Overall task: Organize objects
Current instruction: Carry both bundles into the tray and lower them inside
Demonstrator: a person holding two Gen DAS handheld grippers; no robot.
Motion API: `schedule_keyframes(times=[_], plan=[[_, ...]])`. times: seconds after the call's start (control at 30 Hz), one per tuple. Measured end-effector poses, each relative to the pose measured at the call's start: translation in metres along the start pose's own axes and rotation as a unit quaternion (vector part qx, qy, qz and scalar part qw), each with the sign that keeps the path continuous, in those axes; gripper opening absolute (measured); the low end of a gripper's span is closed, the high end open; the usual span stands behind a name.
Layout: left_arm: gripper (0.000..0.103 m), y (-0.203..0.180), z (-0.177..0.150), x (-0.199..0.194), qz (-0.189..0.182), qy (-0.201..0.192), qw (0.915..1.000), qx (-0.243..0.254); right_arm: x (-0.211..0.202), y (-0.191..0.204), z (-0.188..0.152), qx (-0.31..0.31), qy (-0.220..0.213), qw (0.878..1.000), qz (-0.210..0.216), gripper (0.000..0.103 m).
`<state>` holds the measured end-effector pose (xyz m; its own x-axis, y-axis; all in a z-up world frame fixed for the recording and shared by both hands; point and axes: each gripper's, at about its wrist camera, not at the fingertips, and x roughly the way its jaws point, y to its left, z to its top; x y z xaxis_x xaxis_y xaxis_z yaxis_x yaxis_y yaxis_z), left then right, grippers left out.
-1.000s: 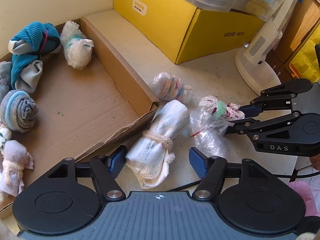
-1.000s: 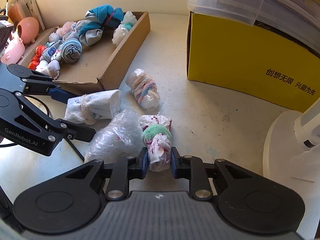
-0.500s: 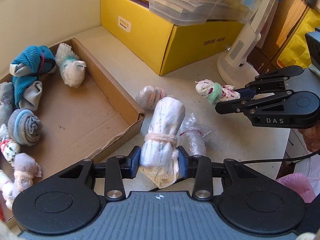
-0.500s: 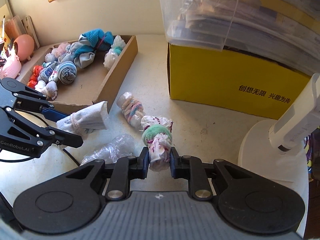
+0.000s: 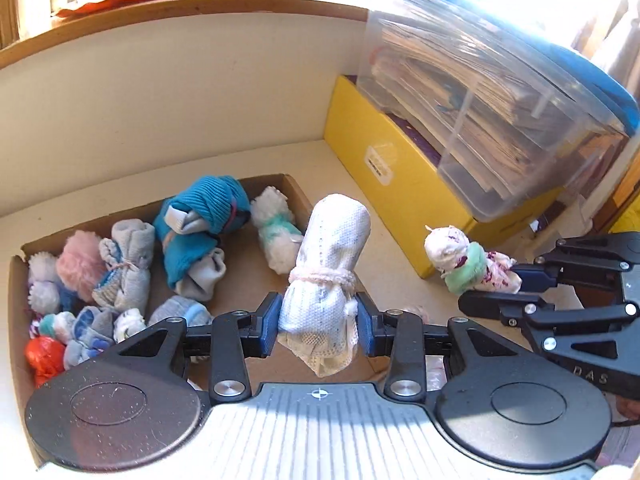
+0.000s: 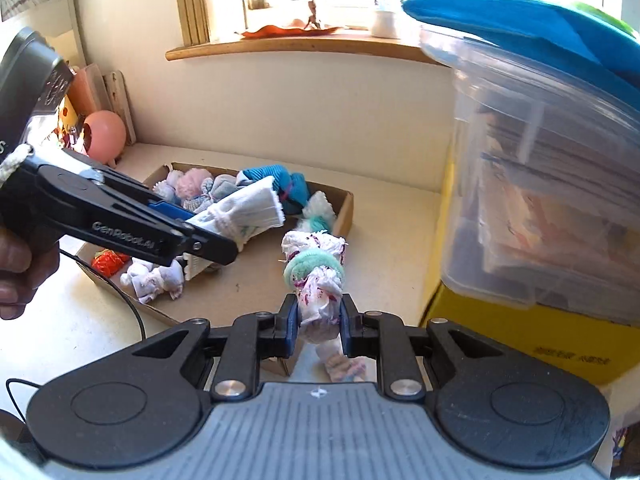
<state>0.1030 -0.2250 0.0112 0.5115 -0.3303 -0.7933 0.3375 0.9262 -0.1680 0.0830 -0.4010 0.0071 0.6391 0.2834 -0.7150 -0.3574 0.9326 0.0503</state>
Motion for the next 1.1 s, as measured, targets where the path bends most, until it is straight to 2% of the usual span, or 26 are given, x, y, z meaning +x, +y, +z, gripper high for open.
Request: schedule_keyframes(times=[0.23, 0.47, 0.7, 0.9, 1.0, 1.1], plan=[[0.046, 0.025, 0.017, 0.059, 0.049, 0.038, 0.9979, -0.016, 0.068, 0.014, 0.005, -0.046, 0.042, 0.998, 0.008, 0.019], [0.046, 0.032, 0.011, 0.092, 0.071, 0.078, 0.9943, -0.014, 0.081, 0.029, -0.001, -0.083, 0.065, 0.994, 0.004, 0.019], [0.047, 0.032, 0.009, 0.099, 0.071, 0.082, 0.9941, -0.005, 0.091, 0.029, 0.002, -0.098, 0.072, 0.993, 0.009, 0.019], [0.052, 0.029, 0.006, 0.096, 0.074, 0.079, 0.9941, -0.001, 0.096, 0.033, 0.003, -0.115, 0.081, 0.99, 0.003, 0.019], [0.056, 0.028, 0.005, 0.092, 0.075, 0.076, 0.9943, 0.0, 0.098, 0.03, 0.004, -0.122, 0.083, 0.989, -0.002, 0.019], [0.063, 0.028, 0.005, 0.088, 0.076, 0.073, 0.9945, -0.001, 0.091, 0.032, 0.003, -0.129, 0.078, 0.989, -0.001, 0.026]])
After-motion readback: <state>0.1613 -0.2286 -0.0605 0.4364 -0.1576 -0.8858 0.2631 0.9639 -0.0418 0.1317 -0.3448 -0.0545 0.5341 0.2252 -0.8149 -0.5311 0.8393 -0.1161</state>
